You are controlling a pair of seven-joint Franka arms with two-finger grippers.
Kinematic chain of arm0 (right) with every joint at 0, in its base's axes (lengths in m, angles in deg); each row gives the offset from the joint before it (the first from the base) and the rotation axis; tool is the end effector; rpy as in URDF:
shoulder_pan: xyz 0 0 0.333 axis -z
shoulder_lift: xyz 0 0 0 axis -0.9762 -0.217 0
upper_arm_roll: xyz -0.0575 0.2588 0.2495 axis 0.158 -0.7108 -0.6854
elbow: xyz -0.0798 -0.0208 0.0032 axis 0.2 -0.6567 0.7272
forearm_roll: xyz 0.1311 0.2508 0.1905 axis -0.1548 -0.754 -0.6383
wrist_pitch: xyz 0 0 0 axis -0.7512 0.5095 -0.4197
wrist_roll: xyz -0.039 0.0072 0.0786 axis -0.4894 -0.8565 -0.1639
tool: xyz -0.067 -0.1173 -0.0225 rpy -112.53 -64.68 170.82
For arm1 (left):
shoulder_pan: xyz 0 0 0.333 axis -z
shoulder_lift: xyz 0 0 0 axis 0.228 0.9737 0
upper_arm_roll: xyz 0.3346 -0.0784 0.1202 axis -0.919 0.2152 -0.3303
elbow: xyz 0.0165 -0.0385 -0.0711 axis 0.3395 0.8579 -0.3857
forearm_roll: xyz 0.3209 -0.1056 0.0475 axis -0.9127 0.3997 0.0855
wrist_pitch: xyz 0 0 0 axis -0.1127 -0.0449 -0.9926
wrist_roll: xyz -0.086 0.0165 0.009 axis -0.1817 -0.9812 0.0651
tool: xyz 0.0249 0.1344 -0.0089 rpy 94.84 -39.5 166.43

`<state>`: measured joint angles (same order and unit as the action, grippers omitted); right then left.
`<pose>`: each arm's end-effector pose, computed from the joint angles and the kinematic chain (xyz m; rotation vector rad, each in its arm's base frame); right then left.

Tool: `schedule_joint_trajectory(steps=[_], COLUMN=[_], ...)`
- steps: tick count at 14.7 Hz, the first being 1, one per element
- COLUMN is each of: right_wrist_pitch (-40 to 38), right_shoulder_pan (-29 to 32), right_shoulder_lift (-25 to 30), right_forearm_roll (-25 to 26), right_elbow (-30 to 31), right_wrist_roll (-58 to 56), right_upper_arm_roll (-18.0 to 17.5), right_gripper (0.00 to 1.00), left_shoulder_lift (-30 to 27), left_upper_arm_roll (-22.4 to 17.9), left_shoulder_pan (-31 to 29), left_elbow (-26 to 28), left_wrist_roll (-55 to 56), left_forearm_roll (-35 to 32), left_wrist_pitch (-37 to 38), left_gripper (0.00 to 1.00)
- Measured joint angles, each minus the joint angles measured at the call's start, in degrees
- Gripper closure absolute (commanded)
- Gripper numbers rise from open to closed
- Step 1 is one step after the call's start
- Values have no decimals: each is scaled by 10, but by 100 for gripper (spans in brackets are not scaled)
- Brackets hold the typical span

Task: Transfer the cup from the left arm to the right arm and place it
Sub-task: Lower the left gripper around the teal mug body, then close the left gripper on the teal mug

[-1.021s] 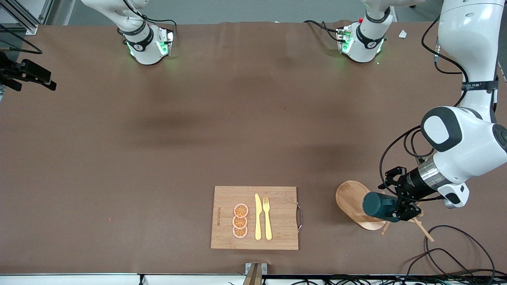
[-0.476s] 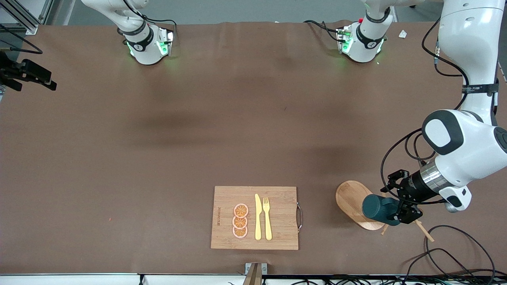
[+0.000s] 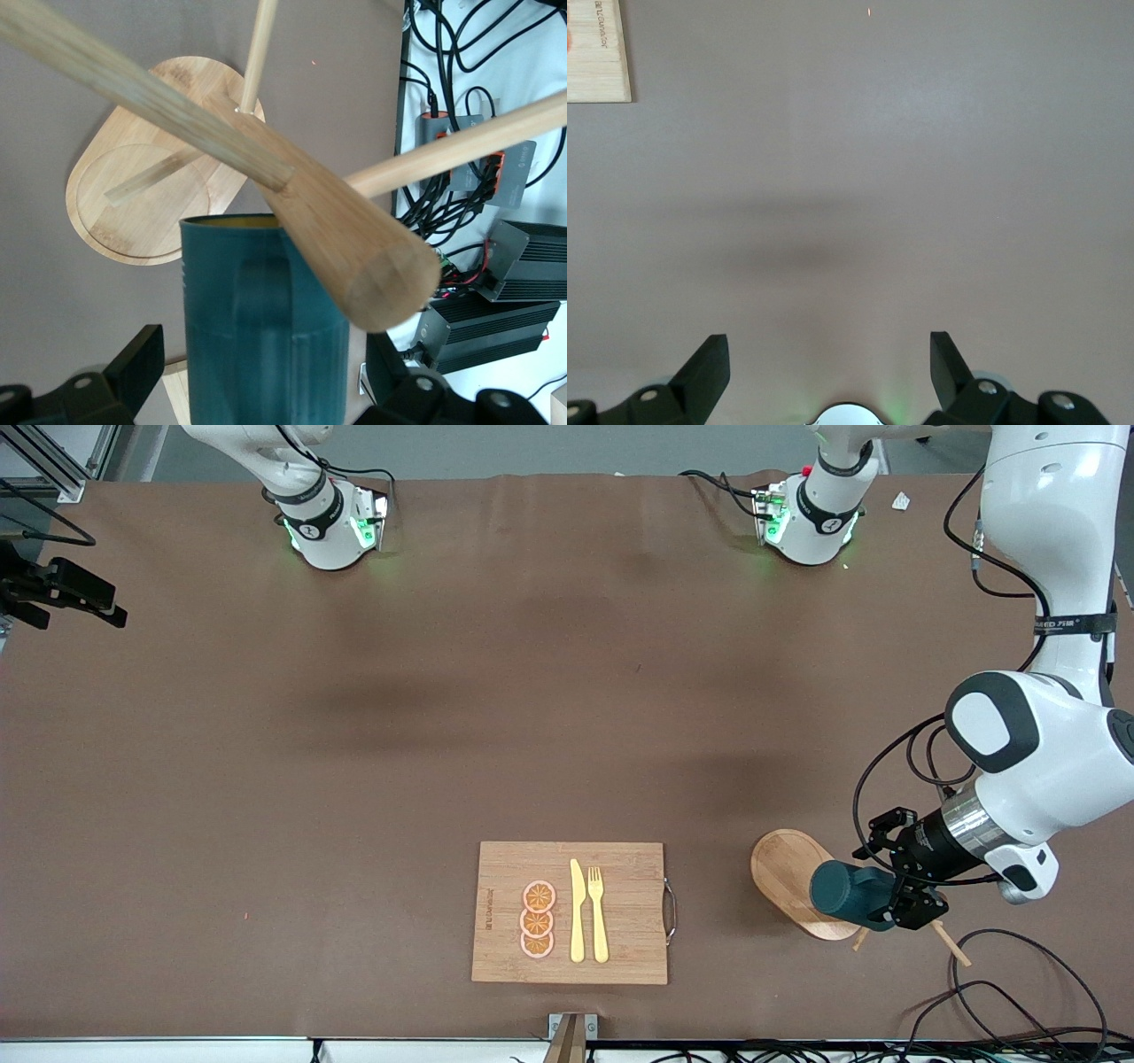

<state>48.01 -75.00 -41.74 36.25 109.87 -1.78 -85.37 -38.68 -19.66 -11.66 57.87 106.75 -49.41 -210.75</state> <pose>0.4527 -0.0288 0.6624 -3.1051 0.0151 0.1110 0.7184 -0.0779 0.4254 2.0249 1.7419 -0.0053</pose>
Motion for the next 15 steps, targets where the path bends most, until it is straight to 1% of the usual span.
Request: schedule_joint_trajectory(steps=[8,9,10,13,14,15], right_wrist_pitch=[0,0,0,0,0,0], right_shoulder_pan=[0,0,-1,-1,-1,-1], right_shoulder_lift=[0,0,0,0,0,0], right_forearm_roll=[0,0,0,0,0,0], right_elbow=[0,0,0,0,0,0], right_wrist_roll=[0,0,0,0,0,0], right_upper_arm_roll=[1,0,-2,-2,-2,-2], right_gripper=[0,0,0,0,0,0], left_shoulder_lift=[17,18,19,20,20,20], left_upper_arm_roll=[2,2,2,2,2,2], left_shoulder_pan=[3,3,4,4,4,4], left_elbow=[-2,-3,-3,-3,-4,-4], left_wrist_roll=[-15,-15,-15,-15,-15,-15], left_forearm_roll=[0,0,0,0,0,0], left_wrist_pitch=[-30,-32,-34,-35,-35,-35], left_gripper=[1,5,11,36,42,44])
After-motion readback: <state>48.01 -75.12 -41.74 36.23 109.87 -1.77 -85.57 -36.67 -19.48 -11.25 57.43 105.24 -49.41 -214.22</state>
